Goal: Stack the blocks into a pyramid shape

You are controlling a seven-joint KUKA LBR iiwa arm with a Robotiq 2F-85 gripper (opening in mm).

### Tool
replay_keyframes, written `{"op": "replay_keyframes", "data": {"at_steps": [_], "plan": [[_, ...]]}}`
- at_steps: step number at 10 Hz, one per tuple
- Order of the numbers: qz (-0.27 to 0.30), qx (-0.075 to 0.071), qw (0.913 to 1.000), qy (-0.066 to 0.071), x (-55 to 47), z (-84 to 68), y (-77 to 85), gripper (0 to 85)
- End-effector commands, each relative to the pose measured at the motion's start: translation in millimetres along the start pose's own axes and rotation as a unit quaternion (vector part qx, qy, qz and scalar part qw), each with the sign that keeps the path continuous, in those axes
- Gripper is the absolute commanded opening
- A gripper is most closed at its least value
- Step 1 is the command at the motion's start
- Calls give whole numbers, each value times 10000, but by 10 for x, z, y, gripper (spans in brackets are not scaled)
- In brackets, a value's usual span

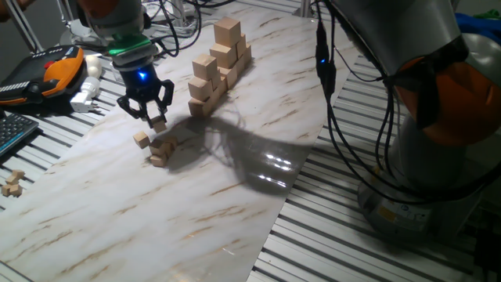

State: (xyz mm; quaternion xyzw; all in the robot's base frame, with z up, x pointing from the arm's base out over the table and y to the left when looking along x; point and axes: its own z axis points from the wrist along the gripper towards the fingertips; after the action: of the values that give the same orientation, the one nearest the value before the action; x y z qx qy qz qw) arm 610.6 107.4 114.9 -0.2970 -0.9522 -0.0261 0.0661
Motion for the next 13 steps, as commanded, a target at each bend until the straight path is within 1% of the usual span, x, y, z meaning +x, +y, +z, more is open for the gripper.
{"op": "replay_keyframes", "data": {"at_steps": [1,2,4,5,7,8,9,11,13], "plan": [[4812,-709,8737,-36,-3,1,-9,0],[4845,-750,8716,-36,-10,3,-18,0],[4984,-824,8630,-83,-18,9,-29,0],[5069,-863,8576,-84,-24,16,-39,0],[5160,-906,8517,-93,-32,31,-52,0],[5224,-952,8473,-114,-31,42,-40,0],[5296,-971,8425,-163,-22,56,-20,0],[5308,-990,8414,-195,-27,63,-24,0],[5338,-1042,8388,-228,-46,79,-48,0]]}}
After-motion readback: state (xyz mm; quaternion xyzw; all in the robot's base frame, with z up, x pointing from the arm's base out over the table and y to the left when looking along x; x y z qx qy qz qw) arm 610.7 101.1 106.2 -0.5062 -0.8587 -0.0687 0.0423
